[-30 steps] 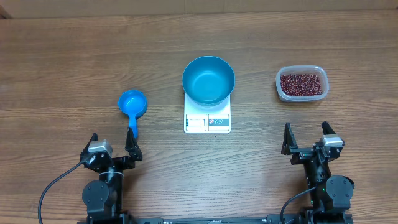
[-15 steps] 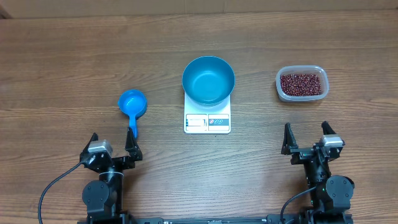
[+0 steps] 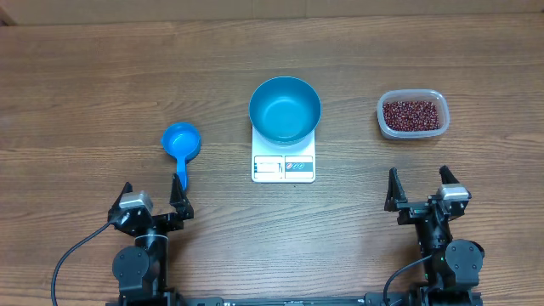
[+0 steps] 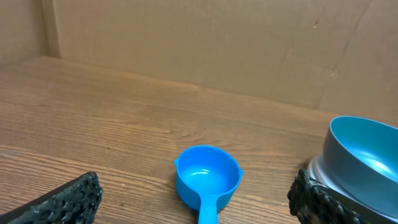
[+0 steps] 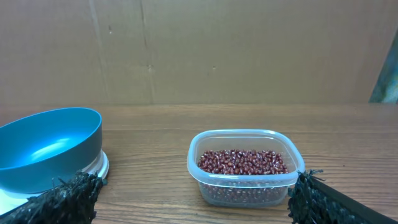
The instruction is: Scoop item into bowl and weigh 150g on scale
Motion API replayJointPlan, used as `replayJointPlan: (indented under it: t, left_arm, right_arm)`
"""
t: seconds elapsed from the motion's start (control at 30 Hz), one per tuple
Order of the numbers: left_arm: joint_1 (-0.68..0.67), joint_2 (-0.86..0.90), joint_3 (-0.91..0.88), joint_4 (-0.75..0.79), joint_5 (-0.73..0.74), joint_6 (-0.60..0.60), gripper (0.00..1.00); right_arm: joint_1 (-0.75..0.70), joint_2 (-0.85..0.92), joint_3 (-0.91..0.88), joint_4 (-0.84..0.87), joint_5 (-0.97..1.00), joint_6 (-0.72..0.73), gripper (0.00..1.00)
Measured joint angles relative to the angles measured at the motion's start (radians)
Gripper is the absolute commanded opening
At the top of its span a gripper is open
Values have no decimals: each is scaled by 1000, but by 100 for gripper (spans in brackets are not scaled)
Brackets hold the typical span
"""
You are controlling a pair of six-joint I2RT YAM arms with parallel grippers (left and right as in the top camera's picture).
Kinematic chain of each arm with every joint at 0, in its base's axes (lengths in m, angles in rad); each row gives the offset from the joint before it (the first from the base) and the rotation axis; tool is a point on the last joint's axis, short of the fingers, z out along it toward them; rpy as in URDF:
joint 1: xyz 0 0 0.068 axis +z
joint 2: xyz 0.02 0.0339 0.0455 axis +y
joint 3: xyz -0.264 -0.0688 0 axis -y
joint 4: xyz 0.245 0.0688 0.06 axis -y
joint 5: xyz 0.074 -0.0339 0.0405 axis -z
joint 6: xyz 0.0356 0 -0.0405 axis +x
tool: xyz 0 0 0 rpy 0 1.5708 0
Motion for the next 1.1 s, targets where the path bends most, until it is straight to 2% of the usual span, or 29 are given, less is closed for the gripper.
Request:
replayJointPlan:
  t: [0.47, 0.8, 0.97, 1.1]
  left_arm:
    - [0, 0, 0, 1, -38, 3, 100]
    - [0, 0, 15, -30, 31, 129, 100]
    - [0, 51, 120, -110, 64, 168, 100]
    - [0, 211, 330, -172, 73, 218, 100]
  right_arm:
    - [0, 0, 0, 0, 0, 0, 100]
    - [0, 0, 0, 0, -1, 0, 100]
    - [0, 0, 0, 0, 0, 0, 100]
    - [0, 0, 0, -2, 0, 0, 100]
